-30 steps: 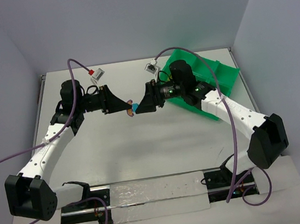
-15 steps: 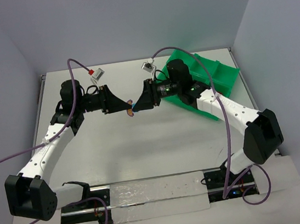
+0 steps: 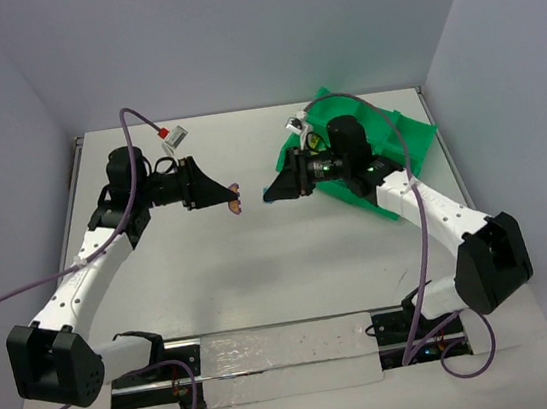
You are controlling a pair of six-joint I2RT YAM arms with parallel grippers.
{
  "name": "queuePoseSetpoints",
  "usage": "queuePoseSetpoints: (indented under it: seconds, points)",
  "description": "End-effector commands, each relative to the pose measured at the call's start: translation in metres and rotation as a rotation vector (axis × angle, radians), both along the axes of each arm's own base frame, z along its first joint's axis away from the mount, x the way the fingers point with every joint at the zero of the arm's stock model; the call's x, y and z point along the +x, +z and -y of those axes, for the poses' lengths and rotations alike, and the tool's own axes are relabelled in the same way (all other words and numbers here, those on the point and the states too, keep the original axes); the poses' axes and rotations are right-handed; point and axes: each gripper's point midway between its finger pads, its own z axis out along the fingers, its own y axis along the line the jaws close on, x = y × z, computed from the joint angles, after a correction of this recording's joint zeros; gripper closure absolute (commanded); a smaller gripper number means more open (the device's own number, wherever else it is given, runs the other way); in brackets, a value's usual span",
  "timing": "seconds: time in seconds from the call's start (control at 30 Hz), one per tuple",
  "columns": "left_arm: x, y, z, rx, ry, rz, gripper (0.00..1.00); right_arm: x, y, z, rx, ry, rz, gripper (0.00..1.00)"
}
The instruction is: Sort the legos into containers by color
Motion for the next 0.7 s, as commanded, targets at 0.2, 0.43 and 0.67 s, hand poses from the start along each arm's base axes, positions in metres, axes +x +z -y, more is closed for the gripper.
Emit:
queuePoseSetpoints:
  seconds: [0.2, 0.43, 0.67]
  points:
    - [0.025, -0.005, -0.003, 0.016, 0.079, 0.005, 1.00, 0.091, -0.046, 0.174, -0.527, -0.948, -0.072, 1.00]
    - [0.049, -0.031, 0.001, 0.140, 0.187, -0.061, 1.00, 0.143, -0.080, 0.226, -0.757, -1.147, -0.066, 1.00]
    - [0.065, -0.026, 0.016, 0.218, 0.227, -0.027, 1.00, 0.177, -0.096, 0.241, -0.848, -1.165, -0.071, 0.94]
